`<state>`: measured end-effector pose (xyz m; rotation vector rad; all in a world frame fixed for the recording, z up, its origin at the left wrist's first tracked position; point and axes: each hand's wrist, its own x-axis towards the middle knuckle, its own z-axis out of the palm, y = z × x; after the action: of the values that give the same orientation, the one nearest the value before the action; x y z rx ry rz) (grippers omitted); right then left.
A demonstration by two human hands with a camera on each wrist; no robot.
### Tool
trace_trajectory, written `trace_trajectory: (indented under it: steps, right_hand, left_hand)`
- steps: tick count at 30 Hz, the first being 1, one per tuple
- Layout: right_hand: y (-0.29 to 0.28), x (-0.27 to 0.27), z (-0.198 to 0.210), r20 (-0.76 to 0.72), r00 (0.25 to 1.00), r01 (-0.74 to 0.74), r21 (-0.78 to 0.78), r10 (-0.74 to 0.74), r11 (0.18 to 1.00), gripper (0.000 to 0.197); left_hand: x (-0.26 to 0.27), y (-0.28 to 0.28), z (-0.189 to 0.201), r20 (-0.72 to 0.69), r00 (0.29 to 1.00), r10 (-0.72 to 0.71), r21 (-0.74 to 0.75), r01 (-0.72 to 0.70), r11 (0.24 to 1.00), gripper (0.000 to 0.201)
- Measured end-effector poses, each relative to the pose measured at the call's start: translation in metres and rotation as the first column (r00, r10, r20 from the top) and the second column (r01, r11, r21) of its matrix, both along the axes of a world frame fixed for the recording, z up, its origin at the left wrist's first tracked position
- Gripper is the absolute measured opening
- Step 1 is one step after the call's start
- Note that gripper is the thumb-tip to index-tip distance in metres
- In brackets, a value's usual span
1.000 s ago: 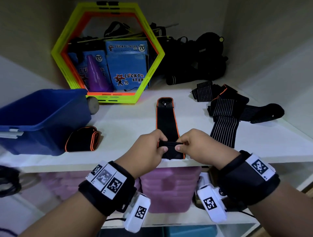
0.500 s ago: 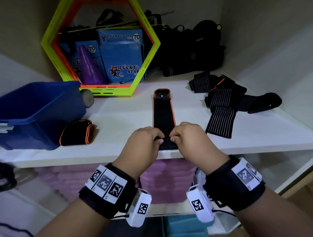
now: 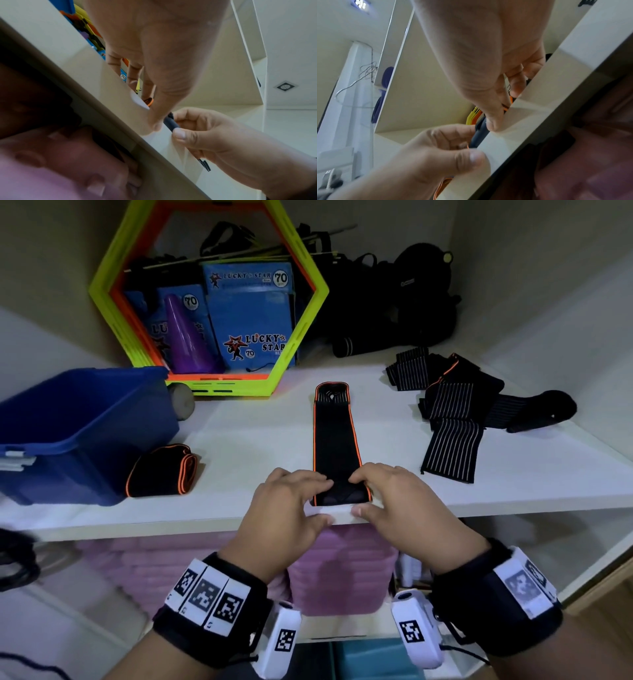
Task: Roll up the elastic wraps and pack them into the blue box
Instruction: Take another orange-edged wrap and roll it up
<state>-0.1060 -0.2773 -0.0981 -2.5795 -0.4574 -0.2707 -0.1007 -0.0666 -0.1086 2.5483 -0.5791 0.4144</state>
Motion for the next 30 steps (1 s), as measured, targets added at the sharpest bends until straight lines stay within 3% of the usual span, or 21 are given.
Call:
trace_trajectory:
  steps: [9, 15, 18, 24, 30]
  right_hand:
    - [0.006, -0.001, 0.002, -0.016, 0.997, 0.077, 0.208, -0.075, 0.975, 0.026]
    - [0.014, 0.007, -0.004, -0.026, 0.987, 0.158, 0.238, -0.156, 0.958, 0.029]
    - [0.014, 0.008, -0.001, -0.031, 0.983, 0.184, 0.274, -0.182, 0.944, 0.031]
    - [0.016, 0.005, 0.004, 0.011, 0.983, 0.176, 0.225, -0.183, 0.958, 0.013]
    - [0.02, 0.002, 0.005, 0.038, 0.977, 0.206, 0.095, -0.211, 0.974, 0.017]
  left_hand:
    - [-0.001, 0.0, 0.01, -0.164, 0.986, 0.035, -0.306, -0.085, 0.948, 0.019]
    - [0.002, -0.01, 0.01, -0.206, 0.966, 0.156, -0.339, -0.22, 0.915, 0.009]
    - [0.001, -0.014, 0.013, -0.219, 0.96, 0.177, -0.417, -0.256, 0.872, 0.018]
    - [-0.001, -0.02, 0.02, -0.141, 0.976, 0.163, -0.296, -0.199, 0.934, 0.019]
    - [0.006, -0.021, 0.028, -0.122, 0.97, 0.209, -0.108, -0.222, 0.969, 0.004]
